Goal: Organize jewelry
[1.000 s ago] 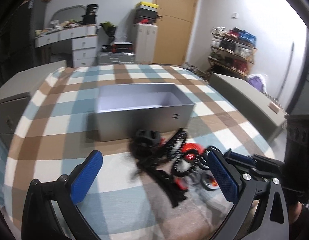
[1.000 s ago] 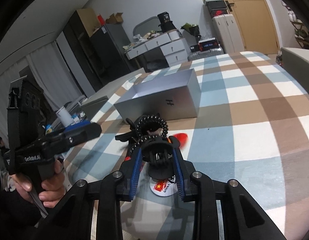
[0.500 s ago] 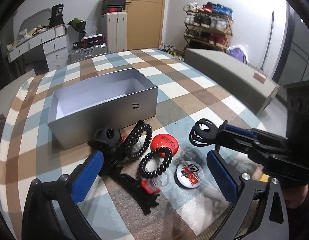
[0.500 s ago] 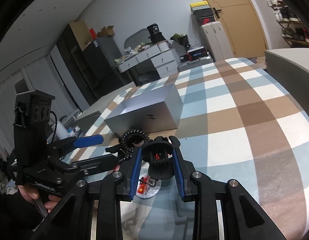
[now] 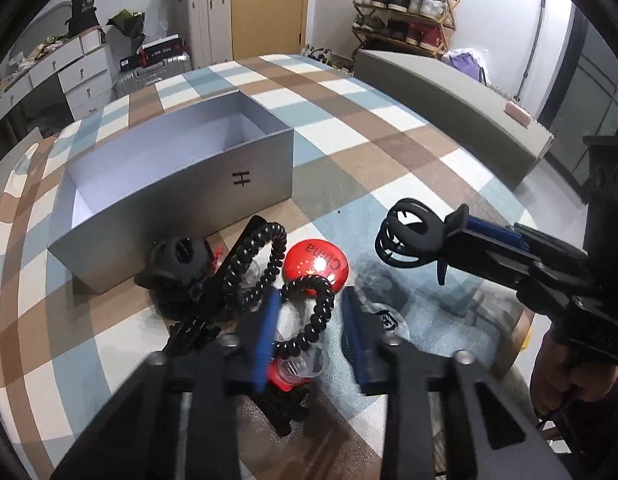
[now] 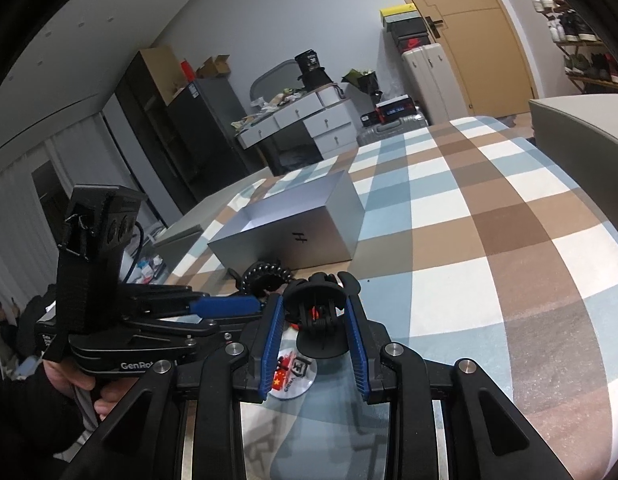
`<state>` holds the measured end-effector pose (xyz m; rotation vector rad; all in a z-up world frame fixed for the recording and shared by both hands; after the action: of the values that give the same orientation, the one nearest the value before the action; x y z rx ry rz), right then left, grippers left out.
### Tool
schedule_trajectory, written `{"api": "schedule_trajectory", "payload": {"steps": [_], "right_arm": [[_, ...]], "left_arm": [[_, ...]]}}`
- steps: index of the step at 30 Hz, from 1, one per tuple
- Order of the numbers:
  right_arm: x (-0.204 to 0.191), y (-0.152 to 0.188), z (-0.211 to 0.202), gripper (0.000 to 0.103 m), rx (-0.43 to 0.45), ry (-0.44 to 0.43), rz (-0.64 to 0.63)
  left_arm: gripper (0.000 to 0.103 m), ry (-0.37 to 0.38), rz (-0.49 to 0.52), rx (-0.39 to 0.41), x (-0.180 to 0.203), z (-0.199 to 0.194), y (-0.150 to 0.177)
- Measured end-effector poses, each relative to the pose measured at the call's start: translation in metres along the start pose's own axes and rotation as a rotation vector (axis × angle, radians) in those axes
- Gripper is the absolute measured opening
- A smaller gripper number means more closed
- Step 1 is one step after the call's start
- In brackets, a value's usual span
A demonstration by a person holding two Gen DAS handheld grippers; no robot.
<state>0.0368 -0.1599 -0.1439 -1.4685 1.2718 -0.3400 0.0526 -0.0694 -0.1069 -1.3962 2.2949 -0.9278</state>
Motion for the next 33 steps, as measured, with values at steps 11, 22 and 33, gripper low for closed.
{"api": "schedule_trajectory", "payload": {"steps": [11,22,33], "right_arm": [[-0.005,-0.005,-0.004,0.030,0.014,0.002,-0.004],[-0.014,-0.017,0.002,0.030,0.024,-0.012,-0.005],[-0.034,-0.043,0.020,0.030,0.048,-0.071,-0.042]], "left_arm": [[0.005,0.010,-0.007,0.007,-0.006,-0.008,-0.004],[0.005,0.205,-0.212,0.129,-0.039,-0.037,-0.022],[0.005,0.262,-0.302,0.260,-0.070,-0.062,-0.041]]}}
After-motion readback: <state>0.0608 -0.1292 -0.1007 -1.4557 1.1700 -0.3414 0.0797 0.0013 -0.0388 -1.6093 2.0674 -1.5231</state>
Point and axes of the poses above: each gripper's, at about its wrist camera, not at the fingertips, and z roughly the way its jaws point, x to its right, y to its underside, the point moved 2 cm from there along z, roughly the way its jaws point, and after that the axes turned 6 degrees about x, right-handed, at the moved point
